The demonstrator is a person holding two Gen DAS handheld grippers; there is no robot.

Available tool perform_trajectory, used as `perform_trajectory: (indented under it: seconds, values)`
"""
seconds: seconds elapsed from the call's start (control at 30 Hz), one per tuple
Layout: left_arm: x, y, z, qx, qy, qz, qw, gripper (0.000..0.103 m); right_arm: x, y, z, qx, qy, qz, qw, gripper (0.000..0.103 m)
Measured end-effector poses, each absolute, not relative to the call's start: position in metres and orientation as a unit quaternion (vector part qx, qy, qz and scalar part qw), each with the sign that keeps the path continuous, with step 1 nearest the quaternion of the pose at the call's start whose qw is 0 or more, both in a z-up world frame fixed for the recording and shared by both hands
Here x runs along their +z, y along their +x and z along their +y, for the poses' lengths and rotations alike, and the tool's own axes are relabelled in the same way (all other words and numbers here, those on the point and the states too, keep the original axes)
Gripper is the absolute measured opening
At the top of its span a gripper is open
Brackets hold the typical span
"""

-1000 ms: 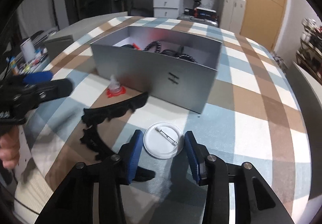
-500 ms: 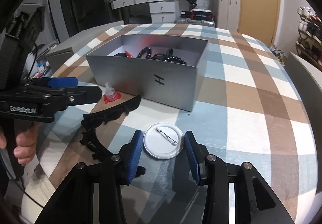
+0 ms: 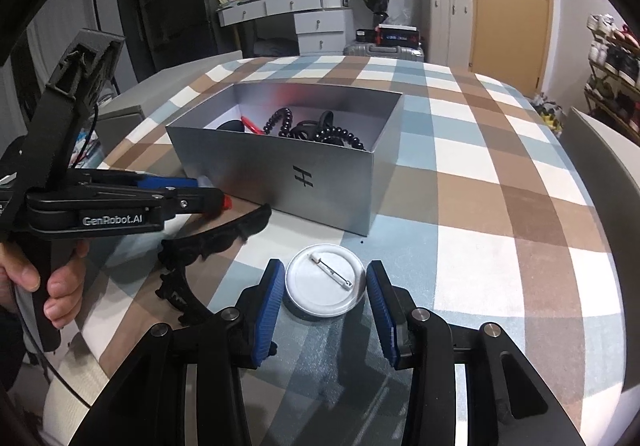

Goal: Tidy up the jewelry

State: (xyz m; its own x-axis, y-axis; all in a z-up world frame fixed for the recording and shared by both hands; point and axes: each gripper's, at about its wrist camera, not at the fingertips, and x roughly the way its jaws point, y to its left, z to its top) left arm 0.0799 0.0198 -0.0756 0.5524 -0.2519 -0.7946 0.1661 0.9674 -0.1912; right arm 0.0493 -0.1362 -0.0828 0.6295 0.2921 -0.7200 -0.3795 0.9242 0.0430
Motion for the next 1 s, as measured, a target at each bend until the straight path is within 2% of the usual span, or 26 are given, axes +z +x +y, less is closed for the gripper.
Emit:
perform_trajectory:
  seconds: [0.57,0.8,1.0]
  values:
    - [-0.044,0.047,0.031,-0.112,-0.045,0.414,0.902,0.014,-0.046,0.037,-0.124,0.213,-0.06,0.344,0.912,0.041]
    - [-0.022,0.045,0.04,-0.11,-0.056,0.383,0.916,0.014,-0.025,0.038,-0.098,0.227,-0.099,0.319,0.915,0.041]
    - [-0.008,0.06,0.043,-0.108,-0.051,0.367,0.923,0.014,-0.004,0.053,-0.092,0.252,-0.084,0.298,0.917,0.041]
